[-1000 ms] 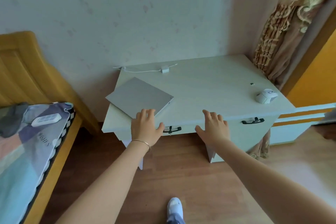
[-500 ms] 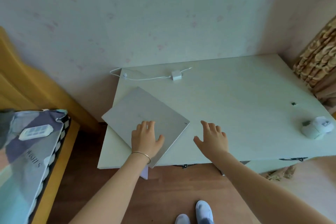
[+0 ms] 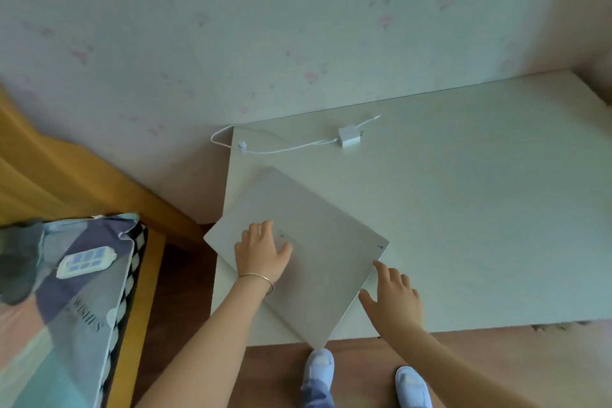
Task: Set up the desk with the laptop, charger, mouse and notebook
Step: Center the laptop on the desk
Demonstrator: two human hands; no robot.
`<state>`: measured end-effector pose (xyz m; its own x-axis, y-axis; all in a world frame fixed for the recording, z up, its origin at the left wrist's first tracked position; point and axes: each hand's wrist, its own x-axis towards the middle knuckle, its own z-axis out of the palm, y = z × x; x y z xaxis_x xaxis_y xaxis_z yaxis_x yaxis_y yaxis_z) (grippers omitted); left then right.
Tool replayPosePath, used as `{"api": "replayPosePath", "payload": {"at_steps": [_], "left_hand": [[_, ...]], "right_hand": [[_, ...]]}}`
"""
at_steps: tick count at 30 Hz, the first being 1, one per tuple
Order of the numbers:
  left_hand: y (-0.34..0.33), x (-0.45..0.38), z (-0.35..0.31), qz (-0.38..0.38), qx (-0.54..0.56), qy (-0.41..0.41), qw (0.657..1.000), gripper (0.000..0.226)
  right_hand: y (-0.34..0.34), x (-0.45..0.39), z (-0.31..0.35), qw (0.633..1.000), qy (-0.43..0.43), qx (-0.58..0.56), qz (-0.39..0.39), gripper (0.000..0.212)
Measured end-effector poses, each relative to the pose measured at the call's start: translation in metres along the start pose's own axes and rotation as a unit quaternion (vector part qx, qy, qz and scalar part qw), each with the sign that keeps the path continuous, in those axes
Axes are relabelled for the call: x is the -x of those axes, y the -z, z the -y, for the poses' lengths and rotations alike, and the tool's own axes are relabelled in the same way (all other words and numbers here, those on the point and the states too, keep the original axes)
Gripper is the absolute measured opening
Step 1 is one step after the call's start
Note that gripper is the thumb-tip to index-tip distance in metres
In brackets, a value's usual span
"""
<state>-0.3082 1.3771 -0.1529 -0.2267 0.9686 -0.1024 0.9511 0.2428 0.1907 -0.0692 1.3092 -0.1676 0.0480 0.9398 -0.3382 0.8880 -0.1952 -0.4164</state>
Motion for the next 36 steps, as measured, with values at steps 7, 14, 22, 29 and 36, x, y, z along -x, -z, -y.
{"api": "replayPosePath", "payload": {"at_steps": [7,14,22,29,36], "left_hand": [[-0.001,-0.102,0.074,0.091,-0.011,-0.035,0.995,0.074],[-0.001,-0.125,0.076,0.1,0.04,-0.057,0.993,0.077],[-0.001,-0.122,0.07,0.091,0.094,-0.007,0.991,0.079],[-0.002,-0.111,0.054,0.081,0.092,0.035,0.992,0.076],[-0.009,-0.078,-0.008,0.073,0.128,0.112,0.983,0.075]], "right_hand": [[-0.046,0.002,0.064,0.971,-0.16,-0.164,-0.07,0.07],[-0.054,-0.01,0.101,0.911,-0.274,-0.277,-0.134,0.081],[-0.057,-0.022,0.106,0.861,-0.339,-0.337,-0.173,0.087],[-0.046,-0.028,0.088,0.881,-0.338,-0.281,-0.174,0.094],[0.017,-0.071,0.029,0.922,-0.301,-0.186,-0.159,0.083]]}}
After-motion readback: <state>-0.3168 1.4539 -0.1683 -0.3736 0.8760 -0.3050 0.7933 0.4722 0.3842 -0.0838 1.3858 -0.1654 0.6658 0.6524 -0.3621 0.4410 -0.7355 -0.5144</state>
